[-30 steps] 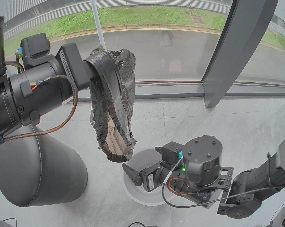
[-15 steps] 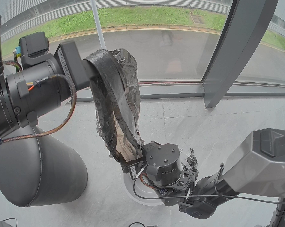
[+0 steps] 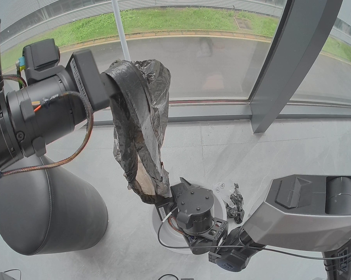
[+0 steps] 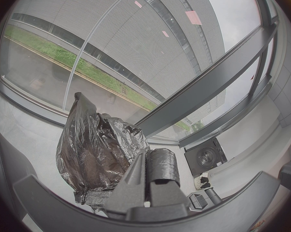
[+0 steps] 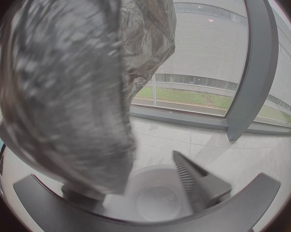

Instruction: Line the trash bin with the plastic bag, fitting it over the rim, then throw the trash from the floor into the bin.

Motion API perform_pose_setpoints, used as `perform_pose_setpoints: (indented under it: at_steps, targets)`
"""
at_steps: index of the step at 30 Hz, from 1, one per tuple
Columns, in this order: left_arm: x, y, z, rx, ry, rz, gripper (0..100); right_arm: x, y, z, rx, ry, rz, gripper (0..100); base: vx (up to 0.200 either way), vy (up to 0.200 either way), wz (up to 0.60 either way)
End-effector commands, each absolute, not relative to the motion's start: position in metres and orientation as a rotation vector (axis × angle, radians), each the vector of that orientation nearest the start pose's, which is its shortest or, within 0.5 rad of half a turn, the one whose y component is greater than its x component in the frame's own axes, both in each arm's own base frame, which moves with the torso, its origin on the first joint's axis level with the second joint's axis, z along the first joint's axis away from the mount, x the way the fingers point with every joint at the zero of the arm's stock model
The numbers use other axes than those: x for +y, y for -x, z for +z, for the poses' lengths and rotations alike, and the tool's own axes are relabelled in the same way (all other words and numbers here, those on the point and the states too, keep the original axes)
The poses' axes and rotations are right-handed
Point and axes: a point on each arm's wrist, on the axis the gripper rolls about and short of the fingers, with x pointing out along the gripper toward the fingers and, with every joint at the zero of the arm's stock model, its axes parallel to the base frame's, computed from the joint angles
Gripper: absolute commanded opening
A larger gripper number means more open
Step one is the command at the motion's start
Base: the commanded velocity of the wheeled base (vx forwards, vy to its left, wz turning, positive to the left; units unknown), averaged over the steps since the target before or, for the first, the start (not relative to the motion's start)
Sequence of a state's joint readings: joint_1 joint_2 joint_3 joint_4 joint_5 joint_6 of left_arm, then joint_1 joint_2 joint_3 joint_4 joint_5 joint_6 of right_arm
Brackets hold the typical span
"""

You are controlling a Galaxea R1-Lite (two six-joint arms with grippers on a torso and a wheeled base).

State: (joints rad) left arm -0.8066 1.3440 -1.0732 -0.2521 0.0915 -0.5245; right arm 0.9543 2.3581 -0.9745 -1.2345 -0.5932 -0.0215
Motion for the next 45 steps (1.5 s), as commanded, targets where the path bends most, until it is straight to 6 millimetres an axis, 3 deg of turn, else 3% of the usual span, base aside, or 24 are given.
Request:
perform_pose_setpoints:
  at_steps: [1, 8, 19, 30, 37, 45]
  targets:
    - [-0.159, -0.155, 0.317, 0.201, 0.495, -0.694, 0, 0.331, -0.254, 0.032, 0.114, 0.133, 0.355, 0, 0.000, 0.000, 0.00]
    - [-0.157, -0.154, 0.319, 0.191, 0.500, -0.694, 0, 0.321, -0.247, 0.031, 0.117, 0.136, 0.364, 0, 0.000, 0.000, 0.00]
    - [-0.147, -0.169, 0.316, 0.185, 0.512, -0.618, 0, 0.259, -0.196, 0.055, 0.253, 0.202, 0.610, 0, 0.000, 0.000, 0.00]
    - [-0.134, -0.188, 0.307, 0.231, 0.555, -0.578, 0, 0.225, -0.165, 0.078, 0.450, 0.173, 0.842, 0, 0.000, 0.000, 0.00]
    - [-0.117, -0.200, 0.292, 0.322, 0.626, -0.619, 0, 0.203, -0.148, 0.104, 0.662, 0.127, 0.994, 0, 0.000, 0.000, 0.00]
    - [-0.118, -0.208, 0.269, 0.434, 0.647, -0.643, 0, 0.185, -0.135, 0.125, 0.786, 0.117, 1.089, 0, 0.000, 0.000, 0.00]
